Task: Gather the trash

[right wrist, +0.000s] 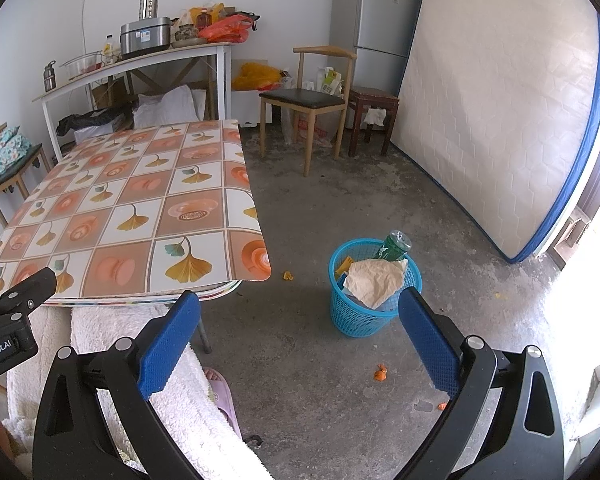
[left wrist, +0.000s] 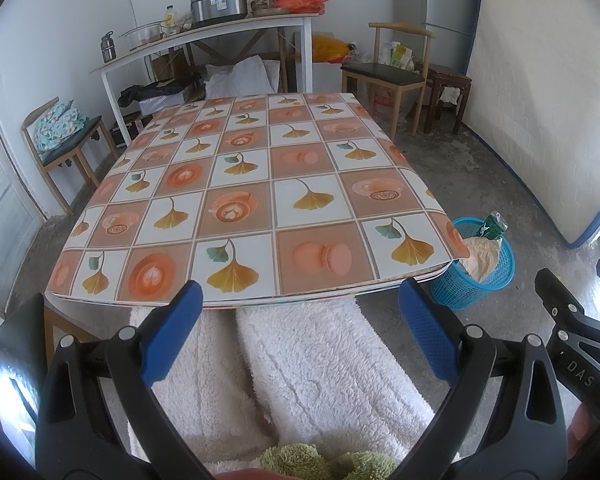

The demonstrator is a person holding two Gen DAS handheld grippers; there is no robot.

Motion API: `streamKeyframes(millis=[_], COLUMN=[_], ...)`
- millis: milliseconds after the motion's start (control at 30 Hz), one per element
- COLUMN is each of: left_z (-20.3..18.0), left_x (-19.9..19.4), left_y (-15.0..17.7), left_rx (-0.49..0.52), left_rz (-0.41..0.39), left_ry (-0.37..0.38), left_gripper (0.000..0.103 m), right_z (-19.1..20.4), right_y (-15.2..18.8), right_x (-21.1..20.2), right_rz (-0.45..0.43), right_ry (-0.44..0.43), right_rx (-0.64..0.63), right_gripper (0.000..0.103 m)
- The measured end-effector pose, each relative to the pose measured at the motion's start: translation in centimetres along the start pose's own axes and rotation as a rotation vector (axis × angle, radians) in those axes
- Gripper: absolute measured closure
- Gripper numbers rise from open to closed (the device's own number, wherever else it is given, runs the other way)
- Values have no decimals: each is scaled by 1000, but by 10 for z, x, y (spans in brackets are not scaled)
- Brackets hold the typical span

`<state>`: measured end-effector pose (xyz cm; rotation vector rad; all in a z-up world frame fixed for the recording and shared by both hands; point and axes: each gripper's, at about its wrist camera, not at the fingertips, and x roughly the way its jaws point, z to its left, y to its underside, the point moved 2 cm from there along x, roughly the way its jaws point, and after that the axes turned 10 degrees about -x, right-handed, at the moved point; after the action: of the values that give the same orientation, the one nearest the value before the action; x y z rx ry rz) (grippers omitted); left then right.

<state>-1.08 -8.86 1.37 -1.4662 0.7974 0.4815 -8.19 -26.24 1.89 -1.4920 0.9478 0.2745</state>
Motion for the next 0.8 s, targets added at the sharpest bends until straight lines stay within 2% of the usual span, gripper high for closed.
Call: streamKeyframes(millis=[800], left_z=[2], left_x=[0], left_y=[-1], left_rx=[0], left_rz=[1], left_ry=[-1], left_gripper=[9], right_z=[1], right_y=[0], right_x=[0], right_rz=[-1], right_ry=[1], right_rx=[0], right_gripper=[7])
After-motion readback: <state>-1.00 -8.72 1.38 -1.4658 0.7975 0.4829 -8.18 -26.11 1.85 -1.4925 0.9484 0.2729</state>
